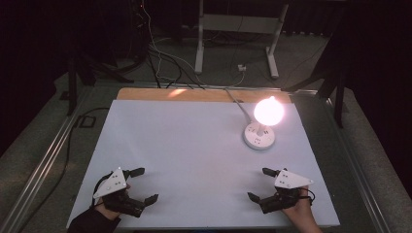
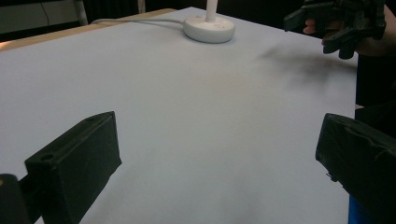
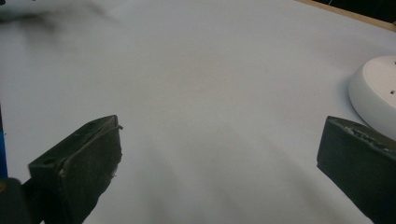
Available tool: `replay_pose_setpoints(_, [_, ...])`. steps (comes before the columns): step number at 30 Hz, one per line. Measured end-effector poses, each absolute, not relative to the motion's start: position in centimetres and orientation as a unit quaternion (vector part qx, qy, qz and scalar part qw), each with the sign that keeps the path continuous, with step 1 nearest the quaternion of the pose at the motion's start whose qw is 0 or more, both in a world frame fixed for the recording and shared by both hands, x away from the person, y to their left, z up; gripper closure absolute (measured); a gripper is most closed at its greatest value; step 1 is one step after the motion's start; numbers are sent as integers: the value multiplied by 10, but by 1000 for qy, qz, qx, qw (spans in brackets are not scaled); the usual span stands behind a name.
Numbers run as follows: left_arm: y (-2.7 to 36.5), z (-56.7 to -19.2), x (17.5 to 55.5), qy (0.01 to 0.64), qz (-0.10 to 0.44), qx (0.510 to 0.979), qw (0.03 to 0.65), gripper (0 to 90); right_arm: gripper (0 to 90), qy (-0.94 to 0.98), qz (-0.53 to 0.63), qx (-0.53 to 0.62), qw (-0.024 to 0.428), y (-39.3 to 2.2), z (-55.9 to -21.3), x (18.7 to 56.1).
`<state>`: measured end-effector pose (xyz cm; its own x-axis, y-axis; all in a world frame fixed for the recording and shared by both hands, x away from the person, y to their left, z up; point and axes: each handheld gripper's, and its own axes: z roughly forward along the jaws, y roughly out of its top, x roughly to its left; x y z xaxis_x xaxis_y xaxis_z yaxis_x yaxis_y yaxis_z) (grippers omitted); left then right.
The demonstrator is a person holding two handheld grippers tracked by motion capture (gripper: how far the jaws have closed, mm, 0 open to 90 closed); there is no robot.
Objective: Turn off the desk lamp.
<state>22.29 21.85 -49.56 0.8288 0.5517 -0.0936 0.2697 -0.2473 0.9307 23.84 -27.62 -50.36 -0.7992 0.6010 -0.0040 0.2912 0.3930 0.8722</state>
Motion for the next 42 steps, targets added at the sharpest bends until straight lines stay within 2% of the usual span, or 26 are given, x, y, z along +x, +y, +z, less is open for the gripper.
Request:
replay_pose_setpoints(6, [218,-495,223,262,127,779,555,6,0,824,473,273,149,-277,-503,240])
replay_pose_setpoints(18, [218,-496,223,264,124,782,551,5,0,840,447,262,160,-274,-502,239])
replay_pose_setpoints(32, [218,-496,224,267,126,783,548,5,0,841,457,260,133,-265,-489,237])
replay_pose_setpoints(42, [218,-496,224,267,126,782,549,5,0,833,467,256,146,-257,-475,245])
